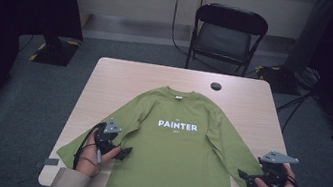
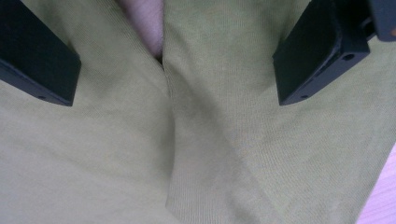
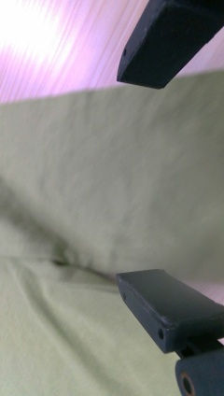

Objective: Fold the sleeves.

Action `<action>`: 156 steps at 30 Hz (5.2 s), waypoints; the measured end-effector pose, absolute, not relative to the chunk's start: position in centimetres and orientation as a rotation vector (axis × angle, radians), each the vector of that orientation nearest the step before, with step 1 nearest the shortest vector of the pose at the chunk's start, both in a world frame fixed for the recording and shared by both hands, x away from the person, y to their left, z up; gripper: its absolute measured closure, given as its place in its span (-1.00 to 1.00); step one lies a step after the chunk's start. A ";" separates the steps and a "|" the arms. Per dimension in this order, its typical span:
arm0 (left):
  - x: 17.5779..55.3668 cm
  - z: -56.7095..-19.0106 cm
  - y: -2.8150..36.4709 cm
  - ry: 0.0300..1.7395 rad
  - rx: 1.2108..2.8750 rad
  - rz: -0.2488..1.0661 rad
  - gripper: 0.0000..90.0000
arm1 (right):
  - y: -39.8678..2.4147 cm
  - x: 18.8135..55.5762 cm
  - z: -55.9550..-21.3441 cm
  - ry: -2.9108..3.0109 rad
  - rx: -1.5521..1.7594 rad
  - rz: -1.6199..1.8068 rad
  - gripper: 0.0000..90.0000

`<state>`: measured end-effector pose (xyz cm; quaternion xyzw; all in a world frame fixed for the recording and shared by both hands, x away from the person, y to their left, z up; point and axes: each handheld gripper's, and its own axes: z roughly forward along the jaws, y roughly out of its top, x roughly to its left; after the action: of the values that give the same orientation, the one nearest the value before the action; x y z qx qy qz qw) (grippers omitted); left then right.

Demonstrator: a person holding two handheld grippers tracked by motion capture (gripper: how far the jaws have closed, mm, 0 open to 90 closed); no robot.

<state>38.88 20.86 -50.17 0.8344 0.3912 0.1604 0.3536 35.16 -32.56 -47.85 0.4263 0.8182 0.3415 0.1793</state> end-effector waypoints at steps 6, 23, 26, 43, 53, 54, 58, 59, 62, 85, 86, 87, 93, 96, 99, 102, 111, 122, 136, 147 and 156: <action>38.9 -50.2 20.9 1.012 2.157 0.415 -1.00 | -34.7 33.7 -48.3 2.278 1.253 0.957 -0.86; 38.9 -50.2 20.9 1.012 2.158 0.415 -1.00 | -38.8 30.2 -49.1 2.158 1.380 0.946 -0.40; 38.9 -50.2 20.9 1.011 2.160 0.415 -1.00 | -39.1 29.4 -49.3 2.156 1.369 0.948 0.11; 38.9 -50.2 20.9 1.012 2.157 0.415 -1.00 | -36.5 31.4 -45.3 2.168 1.290 1.114 0.96; 38.9 -50.2 20.9 1.011 2.159 0.415 -1.00 | -28.1 34.8 -39.7 2.266 1.006 1.153 0.96; 38.9 -50.2 20.9 1.010 2.159 0.415 -1.00 | -27.2 35.0 -39.4 2.275 0.981 1.156 0.96; 38.9 -50.2 20.9 1.011 2.159 0.415 -1.00 | -22.4 36.1 -38.6 2.350 0.846 1.179 0.96; 38.9 -50.2 20.9 1.012 2.158 0.415 -1.00 | -21.4 36.3 -38.5 2.364 0.829 1.182 0.96; 38.9 -50.2 20.9 1.010 2.159 0.415 -1.00 | -17.3 36.7 -38.5 2.426 0.725 1.187 0.96; 38.9 -50.2 20.9 1.011 2.158 0.415 -1.00 | -2.1 33.1 -44.4 2.747 0.246 1.121 0.94; 38.9 -50.2 20.9 1.011 2.158 0.415 -1.00 | -1.6 33.1 -44.8 2.747 0.241 1.107 0.93; 38.9 -50.2 20.9 1.011 2.158 0.415 -1.00 | -1.6 33.1 -44.8 2.747 0.241 1.107 0.93; 38.9 -50.2 20.9 1.011 2.158 0.415 -1.00 | -1.6 33.7 -46.0 2.768 0.296 1.174 0.51; 38.9 -50.2 20.9 1.010 2.159 0.416 -1.00 | -2.0 34.0 -45.7 2.737 0.378 1.193 -0.19; 38.9 -50.2 20.9 1.010 2.159 0.416 -1.00 | -2.8 34.5 -45.5 2.697 0.447 1.215 -0.44; 38.9 -50.2 20.9 1.010 2.158 0.416 -1.00 | -3.9 35.1 -45.2 2.662 0.519 1.227 -0.70; 38.9 -50.2 20.9 1.010 2.160 0.415 -1.00 | -6.9 36.3 -44.7 2.632 0.583 1.278 -0.97; 38.9 -50.2 20.9 1.012 2.158 0.415 -1.00 | -13.1 37.9 -45.0 2.548 0.724 1.205 -0.96; 38.9 -50.2 20.9 1.011 2.158 0.415 -1.00 | -20.6 38.2 -47.0 2.463 0.913 1.182 -0.96; 38.9 -50.2 20.9 1.011 2.158 0.415 -1.00 | -24.9 37.7 -49.2 2.423 1.029 1.138 -0.96; 38.9 -50.2 20.9 1.011 2.158 0.414 -1.00 | -26.6 37.4 -50.0 2.442 1.040 1.037 -0.98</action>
<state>38.88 20.87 -50.17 0.8344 0.3911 0.1602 0.3537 37.39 -26.56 -50.04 0.3611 0.8479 0.3599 0.1453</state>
